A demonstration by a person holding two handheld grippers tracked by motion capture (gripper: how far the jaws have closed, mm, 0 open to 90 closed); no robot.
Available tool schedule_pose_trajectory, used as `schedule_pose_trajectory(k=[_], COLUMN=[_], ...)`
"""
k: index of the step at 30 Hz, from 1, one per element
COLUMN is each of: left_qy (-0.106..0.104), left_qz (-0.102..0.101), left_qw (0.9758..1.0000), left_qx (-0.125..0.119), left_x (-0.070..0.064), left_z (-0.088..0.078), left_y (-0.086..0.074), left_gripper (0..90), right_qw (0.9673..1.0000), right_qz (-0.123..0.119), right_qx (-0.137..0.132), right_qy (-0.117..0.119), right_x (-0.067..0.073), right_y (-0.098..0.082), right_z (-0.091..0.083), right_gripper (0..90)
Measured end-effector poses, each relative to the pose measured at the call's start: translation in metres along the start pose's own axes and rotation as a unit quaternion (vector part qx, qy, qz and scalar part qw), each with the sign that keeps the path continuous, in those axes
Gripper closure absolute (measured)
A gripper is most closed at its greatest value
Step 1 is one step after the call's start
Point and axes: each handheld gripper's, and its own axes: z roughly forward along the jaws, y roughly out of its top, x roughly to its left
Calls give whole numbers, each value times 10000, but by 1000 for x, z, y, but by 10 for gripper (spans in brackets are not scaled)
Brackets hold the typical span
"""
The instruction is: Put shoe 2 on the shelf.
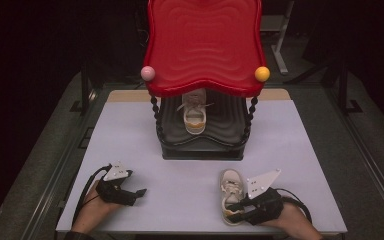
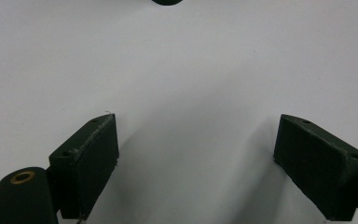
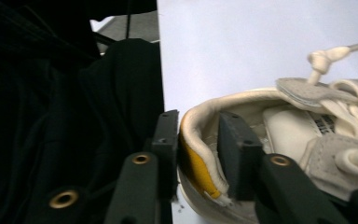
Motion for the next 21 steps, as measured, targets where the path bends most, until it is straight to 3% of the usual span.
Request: schedule_pose_trajectory(k=[5,8,16,21], left_qy=[-2,-2,0,-2], left_qz=[-1,-2,0,-1], left_qw=[10000,10000,10000,10000], left_qx=[1,3,0,9], left_x=[0,0,0,0], left_z=[0,0,0,0], left_y=[0,0,0,0], left_gripper=[131,131,131,131], right_qw=[9999,9995,9993,9983], right_qz=[-86,-246,-367,-574], right_qx=[63,194,-50,-111], right_qy=[67,-25,-22,-37], right_x=[-2,1,7,10], right_y=[3,6,25,42], right_z=[1,-1,-14,-21], right_gripper=[776,783,785,784])
